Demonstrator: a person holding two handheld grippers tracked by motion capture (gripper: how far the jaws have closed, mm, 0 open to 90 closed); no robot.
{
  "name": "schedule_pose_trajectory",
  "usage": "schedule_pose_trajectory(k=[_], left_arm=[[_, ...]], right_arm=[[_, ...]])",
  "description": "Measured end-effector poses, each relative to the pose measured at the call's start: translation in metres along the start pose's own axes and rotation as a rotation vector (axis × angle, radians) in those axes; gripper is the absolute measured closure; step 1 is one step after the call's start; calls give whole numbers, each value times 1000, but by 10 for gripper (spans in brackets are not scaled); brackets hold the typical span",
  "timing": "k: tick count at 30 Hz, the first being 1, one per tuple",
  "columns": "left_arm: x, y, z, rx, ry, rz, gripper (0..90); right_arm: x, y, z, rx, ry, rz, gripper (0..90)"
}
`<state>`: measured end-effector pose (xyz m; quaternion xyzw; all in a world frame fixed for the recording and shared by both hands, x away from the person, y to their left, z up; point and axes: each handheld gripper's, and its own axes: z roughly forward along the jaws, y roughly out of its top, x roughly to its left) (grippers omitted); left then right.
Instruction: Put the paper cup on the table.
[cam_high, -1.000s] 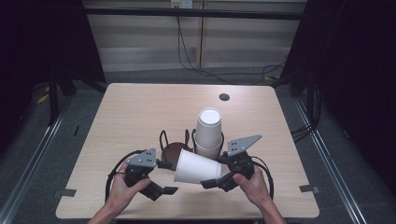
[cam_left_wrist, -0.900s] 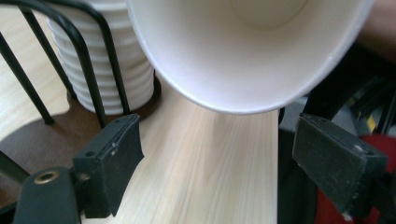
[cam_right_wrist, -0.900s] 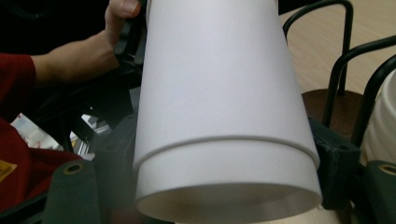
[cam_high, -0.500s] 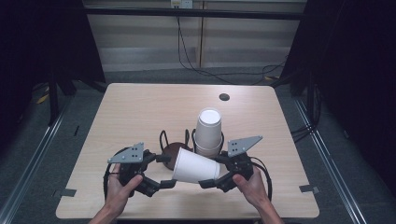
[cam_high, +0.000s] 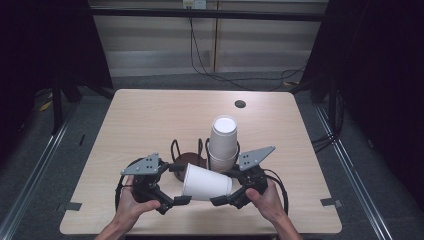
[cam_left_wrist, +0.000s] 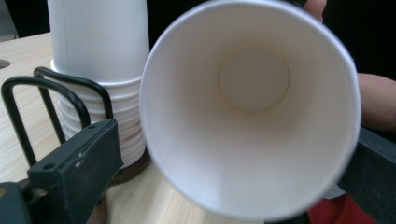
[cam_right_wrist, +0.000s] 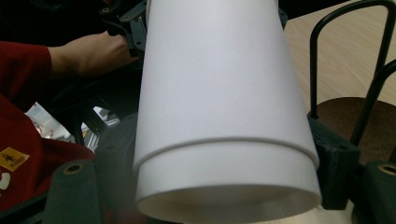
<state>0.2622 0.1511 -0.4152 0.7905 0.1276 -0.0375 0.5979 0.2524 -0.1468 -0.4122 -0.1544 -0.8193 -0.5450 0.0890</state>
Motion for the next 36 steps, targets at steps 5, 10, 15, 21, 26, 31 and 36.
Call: schedule_pose_trajectory(k=[5, 10, 15, 21, 26, 31, 36], left_arm=[[-2, 2, 7, 21, -9, -11, 0], [-1, 1, 10, 19, -39, -20, 8], [-1, -1, 12, 0, -70, -9, 70], [0, -2, 12, -10, -75, -6, 73], [2, 3, 13, 43, -79, -13, 86], [5, 4, 8, 49, -96, -39, 117], [4, 8, 9, 72, -77, -45, 132]], right_arm=[[-1, 0, 2, 8, 9, -2, 252], [-1, -1, 4, 15, 17, 0, 252], [-1, -1, 8, 26, 29, 3, 251], [-1, -2, 8, 25, 29, 3, 251], [-4, -2, 10, 43, 28, 14, 250], [-6, -2, 12, 41, 39, 20, 245], [-8, 0, 12, 28, 26, 25, 216]])
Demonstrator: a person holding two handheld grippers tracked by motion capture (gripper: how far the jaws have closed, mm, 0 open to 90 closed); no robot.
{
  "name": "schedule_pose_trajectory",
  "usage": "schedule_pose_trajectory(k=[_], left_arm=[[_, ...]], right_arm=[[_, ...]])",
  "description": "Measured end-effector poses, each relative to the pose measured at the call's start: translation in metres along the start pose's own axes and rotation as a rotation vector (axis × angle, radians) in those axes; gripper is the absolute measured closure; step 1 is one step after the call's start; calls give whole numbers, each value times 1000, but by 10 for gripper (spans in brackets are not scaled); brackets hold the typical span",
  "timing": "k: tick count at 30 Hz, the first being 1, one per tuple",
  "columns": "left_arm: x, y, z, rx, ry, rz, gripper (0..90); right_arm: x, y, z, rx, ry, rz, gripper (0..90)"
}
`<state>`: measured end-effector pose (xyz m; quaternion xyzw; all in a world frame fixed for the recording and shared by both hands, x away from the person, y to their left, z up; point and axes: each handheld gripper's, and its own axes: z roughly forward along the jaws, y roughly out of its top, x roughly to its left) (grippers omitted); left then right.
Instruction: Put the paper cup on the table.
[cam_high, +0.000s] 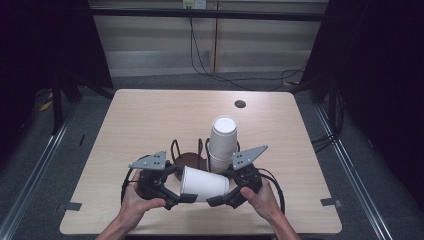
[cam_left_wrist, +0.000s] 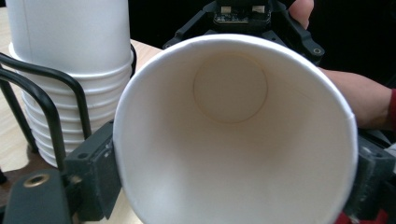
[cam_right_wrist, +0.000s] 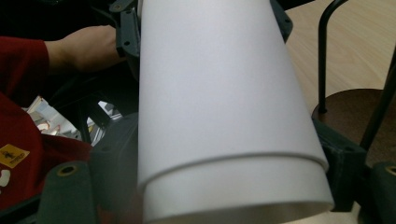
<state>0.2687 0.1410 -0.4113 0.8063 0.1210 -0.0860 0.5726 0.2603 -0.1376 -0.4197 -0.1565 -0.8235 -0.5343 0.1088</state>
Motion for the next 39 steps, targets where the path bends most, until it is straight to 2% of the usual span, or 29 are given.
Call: schedule_pose_trajectory(k=[2, 5, 14, 27, 39], left_arm=[[0, 1, 0, 6, 4, -3, 139], [1, 0, 0, 17, 5, -8, 143], [0, -1, -3, 44, 28, -10, 141], [4, -1, -13, 47, 55, -38, 140], [5, -2, -20, 50, 70, -60, 140]], right_arm=[[-1, 0, -1, -10, -3, 5, 198], [-2, 0, -1, -9, -38, 11, 140], [-2, -4, -4, -5, -64, 25, 138], [-1, -11, -14, -21, -148, 52, 139], [-3, -15, -21, -38, -191, 72, 140]])
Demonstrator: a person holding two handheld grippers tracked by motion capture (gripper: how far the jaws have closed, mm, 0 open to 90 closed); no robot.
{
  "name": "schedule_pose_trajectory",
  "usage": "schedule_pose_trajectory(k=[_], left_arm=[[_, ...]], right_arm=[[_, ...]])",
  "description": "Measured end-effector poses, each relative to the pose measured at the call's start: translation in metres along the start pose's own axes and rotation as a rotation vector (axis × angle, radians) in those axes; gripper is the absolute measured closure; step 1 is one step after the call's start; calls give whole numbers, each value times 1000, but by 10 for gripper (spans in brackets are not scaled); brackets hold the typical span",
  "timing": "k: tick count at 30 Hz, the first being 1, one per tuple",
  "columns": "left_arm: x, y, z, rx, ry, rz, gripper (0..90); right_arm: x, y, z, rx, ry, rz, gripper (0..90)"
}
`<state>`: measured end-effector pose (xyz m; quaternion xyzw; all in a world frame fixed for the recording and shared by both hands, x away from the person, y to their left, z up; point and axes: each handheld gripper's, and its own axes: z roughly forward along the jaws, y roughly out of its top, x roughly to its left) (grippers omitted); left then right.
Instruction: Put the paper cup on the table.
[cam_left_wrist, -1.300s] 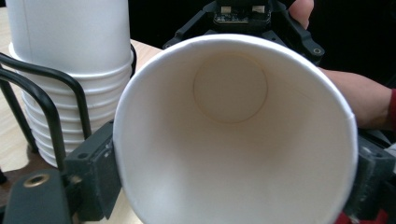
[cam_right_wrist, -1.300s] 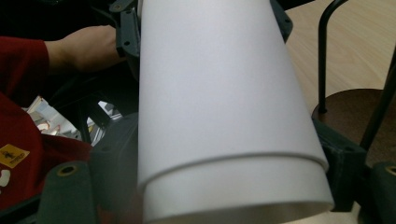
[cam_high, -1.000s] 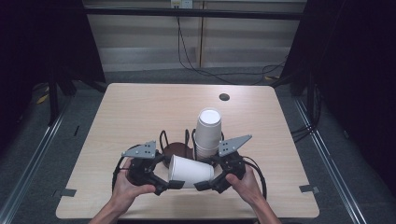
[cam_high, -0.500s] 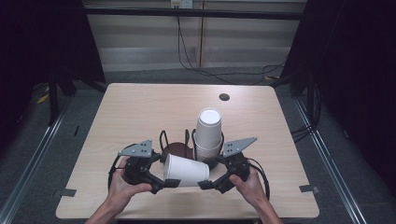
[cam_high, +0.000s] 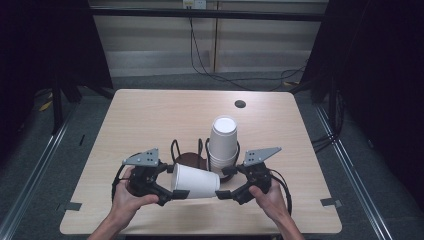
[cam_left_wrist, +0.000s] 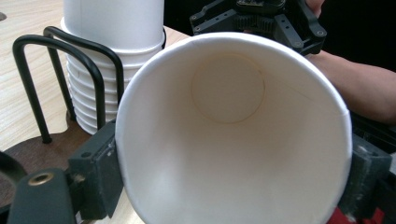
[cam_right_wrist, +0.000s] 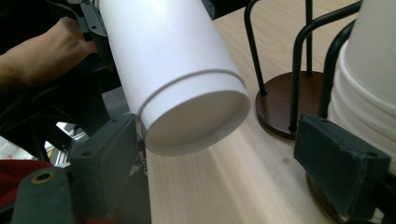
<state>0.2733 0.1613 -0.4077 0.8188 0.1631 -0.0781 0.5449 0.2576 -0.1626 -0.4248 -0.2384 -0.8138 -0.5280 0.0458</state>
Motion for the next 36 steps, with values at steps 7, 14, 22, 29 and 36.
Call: schedule_pose_trajectory(k=[7, 14, 22, 29, 36], left_arm=[[0, -1, -4, 16, 7, -10, 140], [3, -2, -8, 47, 32, -16, 140], [6, -4, -16, 77, 53, -27, 139], [8, -9, -28, 122, 120, -11, 136], [14, -14, -44, 142, 155, -24, 128]], right_arm=[[0, -1, -3, -5, -27, 4, 141], [0, -2, -9, -11, -49, 17, 141], [0, -10, -19, 27, -112, 48, 154], [-1, -20, -21, 18, -172, 77, 153], [-2, -21, -15, 41, -178, 92, 147]])
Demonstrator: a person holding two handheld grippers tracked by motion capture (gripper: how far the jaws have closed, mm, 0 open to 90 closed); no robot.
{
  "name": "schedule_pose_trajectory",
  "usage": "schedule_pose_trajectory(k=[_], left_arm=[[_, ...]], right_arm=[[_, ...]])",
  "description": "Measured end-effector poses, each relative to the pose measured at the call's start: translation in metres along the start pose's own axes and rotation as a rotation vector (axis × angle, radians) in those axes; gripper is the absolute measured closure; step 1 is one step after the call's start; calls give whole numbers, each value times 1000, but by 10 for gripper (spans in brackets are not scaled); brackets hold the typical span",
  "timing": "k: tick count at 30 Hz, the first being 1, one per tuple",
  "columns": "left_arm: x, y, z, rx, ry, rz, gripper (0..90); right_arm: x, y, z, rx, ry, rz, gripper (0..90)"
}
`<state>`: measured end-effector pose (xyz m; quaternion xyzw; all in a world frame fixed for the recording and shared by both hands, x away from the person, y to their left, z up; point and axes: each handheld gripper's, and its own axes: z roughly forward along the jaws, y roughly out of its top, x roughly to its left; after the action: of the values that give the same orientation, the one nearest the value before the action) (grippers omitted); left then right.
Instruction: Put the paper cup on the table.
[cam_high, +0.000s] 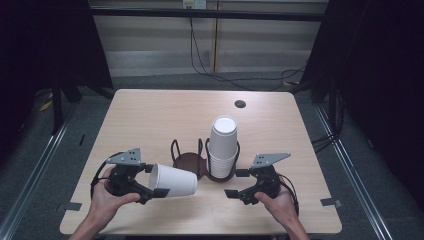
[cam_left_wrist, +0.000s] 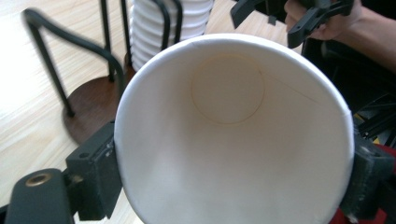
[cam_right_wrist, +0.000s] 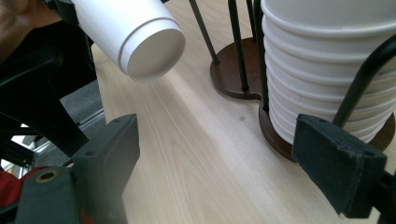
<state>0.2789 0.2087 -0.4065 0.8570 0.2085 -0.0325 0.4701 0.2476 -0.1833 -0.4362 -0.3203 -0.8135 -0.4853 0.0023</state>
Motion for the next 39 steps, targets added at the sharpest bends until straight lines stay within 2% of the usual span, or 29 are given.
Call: schedule_pose_trajectory(k=[2, 5, 7, 13, 15, 22, 28, 32, 35, 39], left_arm=[[3, 0, -4, 0, 20, -10, 127], [7, 0, -10, 15, 46, -1, 128], [8, 0, -14, 17, 51, -6, 128], [16, -5, -27, 5, 93, -14, 128], [17, -7, -30, -11, 98, -27, 128], [24, -11, -39, 4, 127, -45, 129], [32, -9, -49, 40, 140, -51, 130], [40, -7, -55, 67, 176, -72, 128], [44, -3, -60, 102, 227, -47, 128], [45, 4, -63, 140, 250, -29, 128]], right_arm=[[0, 0, 0, 1, 0, -3, 146], [0, 1, -1, 9, -10, -16, 151], [1, 1, -1, 10, -12, -20, 153], [1, 1, -2, 6, -18, -22, 152], [1, 2, -2, 13, -18, -26, 155], [1, 3, -3, 11, -24, -39, 161], [1, 2, -2, 16, -11, -51, 157], [1, 2, -1, 16, 2, -55, 147], [1, 2, 0, 16, 2, -60, 146], [1, 2, 0, 15, -2, -65, 146]])
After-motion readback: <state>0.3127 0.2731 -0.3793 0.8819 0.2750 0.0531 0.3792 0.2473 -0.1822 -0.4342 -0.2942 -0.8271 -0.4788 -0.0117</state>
